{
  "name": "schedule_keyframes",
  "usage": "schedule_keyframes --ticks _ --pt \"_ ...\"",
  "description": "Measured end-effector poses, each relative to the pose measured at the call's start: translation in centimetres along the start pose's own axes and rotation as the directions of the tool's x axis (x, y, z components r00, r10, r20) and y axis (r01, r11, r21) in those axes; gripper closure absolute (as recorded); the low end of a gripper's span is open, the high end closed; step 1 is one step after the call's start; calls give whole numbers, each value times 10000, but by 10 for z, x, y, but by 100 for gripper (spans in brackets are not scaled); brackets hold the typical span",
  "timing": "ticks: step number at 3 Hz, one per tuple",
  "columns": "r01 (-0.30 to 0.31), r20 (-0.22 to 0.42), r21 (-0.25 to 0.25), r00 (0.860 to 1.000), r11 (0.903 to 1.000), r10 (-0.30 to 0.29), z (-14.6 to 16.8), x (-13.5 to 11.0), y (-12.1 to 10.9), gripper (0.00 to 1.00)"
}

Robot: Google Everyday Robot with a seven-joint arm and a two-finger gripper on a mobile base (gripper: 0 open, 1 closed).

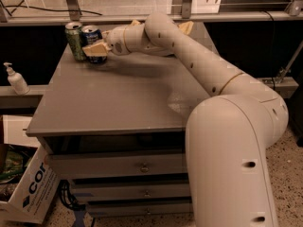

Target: Move pepsi can near green can

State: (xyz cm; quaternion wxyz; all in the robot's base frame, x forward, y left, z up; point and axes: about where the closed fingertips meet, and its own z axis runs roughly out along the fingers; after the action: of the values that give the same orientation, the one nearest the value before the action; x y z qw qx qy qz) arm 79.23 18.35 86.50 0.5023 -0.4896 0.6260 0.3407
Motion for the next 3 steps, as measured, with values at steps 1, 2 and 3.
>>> schedule_keyframes --ticks 1,2,3 --pt "-27 -31 39 10000 10000 27 -4 2 0 12" --pt "-29 -32 23 10000 10000 29 -7 3 0 0" --pt "30 59 -48 10000 10000 -30 -15 0 3 0"
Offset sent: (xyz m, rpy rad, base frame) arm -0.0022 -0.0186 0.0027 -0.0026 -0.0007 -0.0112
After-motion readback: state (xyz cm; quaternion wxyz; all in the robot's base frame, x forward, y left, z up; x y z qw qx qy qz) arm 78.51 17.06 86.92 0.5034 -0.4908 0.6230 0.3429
